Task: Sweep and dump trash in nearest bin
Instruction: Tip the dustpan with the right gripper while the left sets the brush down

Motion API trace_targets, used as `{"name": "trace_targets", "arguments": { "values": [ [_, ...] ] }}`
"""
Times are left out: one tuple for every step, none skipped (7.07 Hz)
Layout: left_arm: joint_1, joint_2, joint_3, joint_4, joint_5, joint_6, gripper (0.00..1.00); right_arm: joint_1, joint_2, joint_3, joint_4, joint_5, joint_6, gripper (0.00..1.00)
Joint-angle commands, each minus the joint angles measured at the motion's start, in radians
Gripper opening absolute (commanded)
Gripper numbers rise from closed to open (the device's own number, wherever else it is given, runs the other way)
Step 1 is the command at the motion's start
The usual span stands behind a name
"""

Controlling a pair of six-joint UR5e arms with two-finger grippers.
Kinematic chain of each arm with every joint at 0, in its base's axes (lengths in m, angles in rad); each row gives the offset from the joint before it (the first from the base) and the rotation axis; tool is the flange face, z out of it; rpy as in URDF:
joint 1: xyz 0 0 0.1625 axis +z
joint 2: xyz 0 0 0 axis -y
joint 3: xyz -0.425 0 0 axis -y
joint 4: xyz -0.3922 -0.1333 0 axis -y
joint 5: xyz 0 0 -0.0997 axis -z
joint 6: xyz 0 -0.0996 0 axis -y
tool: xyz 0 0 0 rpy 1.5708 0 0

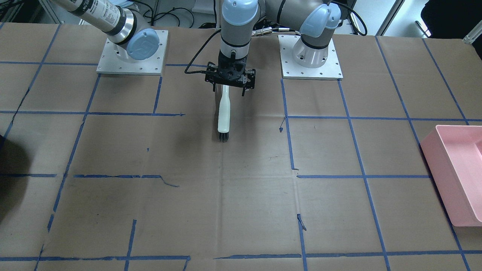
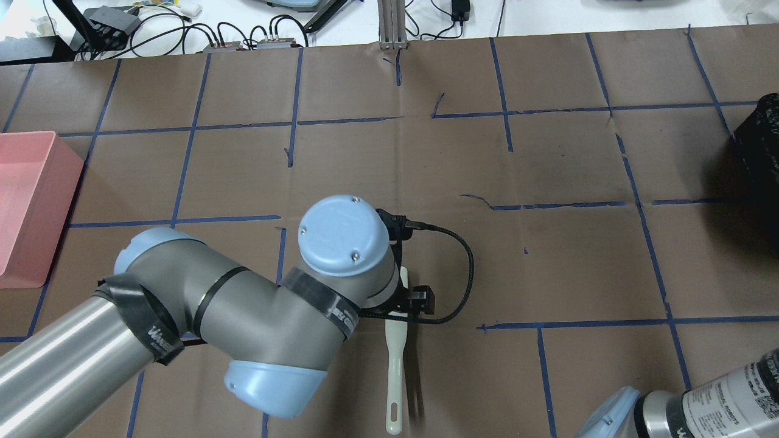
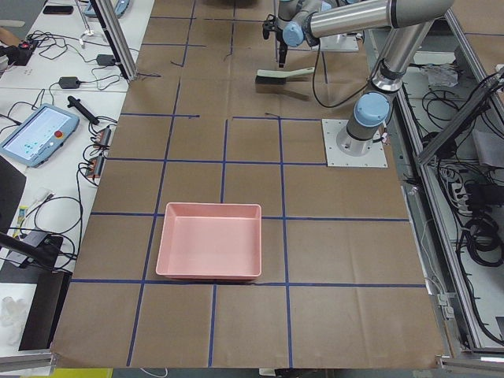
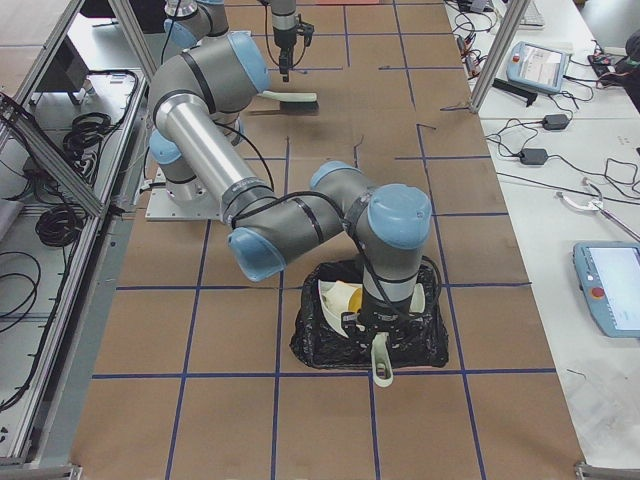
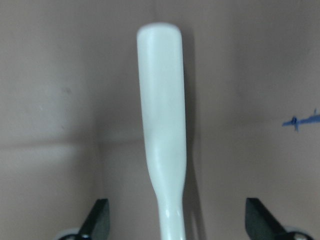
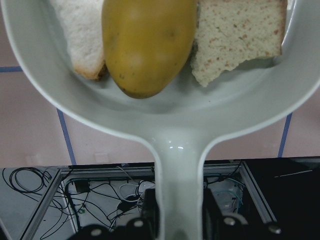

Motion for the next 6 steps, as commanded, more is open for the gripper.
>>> {"name": "trace_targets", "arguments": {
  "values": [
    [0.138,0.056,0.063,-0.149,0.003,0.065,0.99,0.015,-0.011,0.013,-0.034,-0.062,0.004,0.0],
    [0.207,0.076,0.112,-0.237,0.031,0.092,0.99,0.017,-0.013,0.018,-0.041,-0.077,0.015,0.0],
    [0.258,0.087,0.17,-0.329,0.099,0.159,0.99,0.027,-0.013,0.039,-0.096,-0.108,0.015,0.0],
    [0.299,0.09,0.24,-0.421,0.126,0.236,0.99,0.032,-0.019,0.087,-0.185,-0.12,0.01,0.0],
    [0.345,0.093,0.317,-0.504,0.12,0.288,0.99,0.032,-0.056,0.152,-0.231,-0.136,0.01,0.0],
    [0.385,0.098,0.368,-0.558,0.119,0.352,0.99,0.032,-0.105,0.223,-0.28,-0.142,0.013,0.0]
  ]
}}
